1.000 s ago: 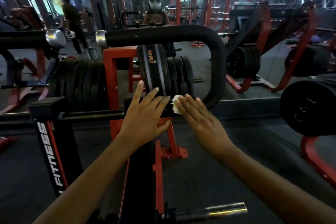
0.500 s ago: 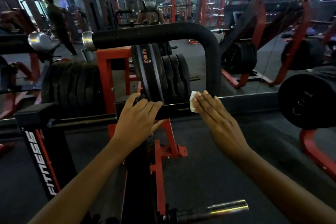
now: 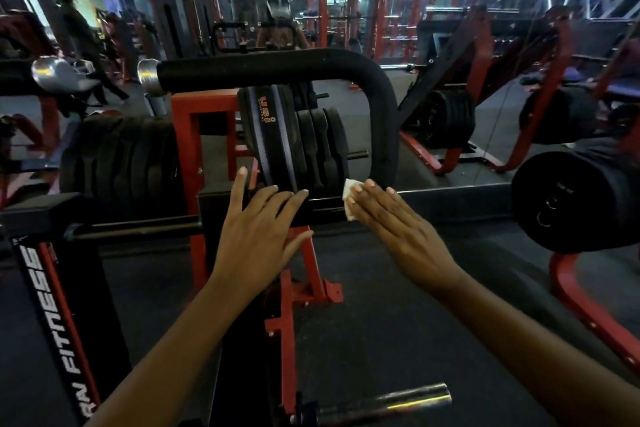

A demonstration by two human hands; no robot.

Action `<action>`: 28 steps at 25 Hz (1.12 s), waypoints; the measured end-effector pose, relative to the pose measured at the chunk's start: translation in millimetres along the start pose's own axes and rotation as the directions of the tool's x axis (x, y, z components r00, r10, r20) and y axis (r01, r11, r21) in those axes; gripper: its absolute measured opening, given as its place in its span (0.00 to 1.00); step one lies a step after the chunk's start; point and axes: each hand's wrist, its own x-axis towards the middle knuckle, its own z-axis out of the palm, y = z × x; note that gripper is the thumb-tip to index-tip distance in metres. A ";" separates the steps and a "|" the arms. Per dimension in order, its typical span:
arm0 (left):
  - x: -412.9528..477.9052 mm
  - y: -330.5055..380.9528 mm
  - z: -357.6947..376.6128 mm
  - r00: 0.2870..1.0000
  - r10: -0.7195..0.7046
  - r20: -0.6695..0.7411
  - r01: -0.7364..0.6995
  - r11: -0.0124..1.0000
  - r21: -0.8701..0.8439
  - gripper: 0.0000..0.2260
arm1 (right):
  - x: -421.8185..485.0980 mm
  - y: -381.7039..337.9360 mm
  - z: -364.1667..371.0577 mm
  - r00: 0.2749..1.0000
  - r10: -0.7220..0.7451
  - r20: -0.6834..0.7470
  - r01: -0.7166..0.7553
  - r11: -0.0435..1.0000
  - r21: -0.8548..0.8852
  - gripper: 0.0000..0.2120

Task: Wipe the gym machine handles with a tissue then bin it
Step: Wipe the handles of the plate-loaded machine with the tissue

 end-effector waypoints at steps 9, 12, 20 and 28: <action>28.1 67.3 18.9 0.957 -0.287 -0.026 0.283 0.952 -0.119 0.23 | 56.9 75.3 -23.7 0.979 -0.189 -0.079 0.183 0.980 -0.076 0.20; 27.4 67.1 21.3 0.956 -0.285 -0.064 0.279 0.956 -0.094 0.24 | 36.2 69.4 -7.5 0.963 -0.236 -0.128 0.241 0.970 0.025 0.20; 31.0 70.5 13.0 0.944 -0.331 -0.012 0.324 0.931 -0.165 0.26 | 93.0 121.0 -22.7 0.849 -0.485 -0.209 0.497 0.868 0.003 0.17; 60.4 122.3 14.4 0.817 -0.569 -0.099 0.533 0.809 -0.250 0.25 | 82.6 142.6 -11.2 0.744 -0.622 -0.243 0.653 0.754 0.067 0.17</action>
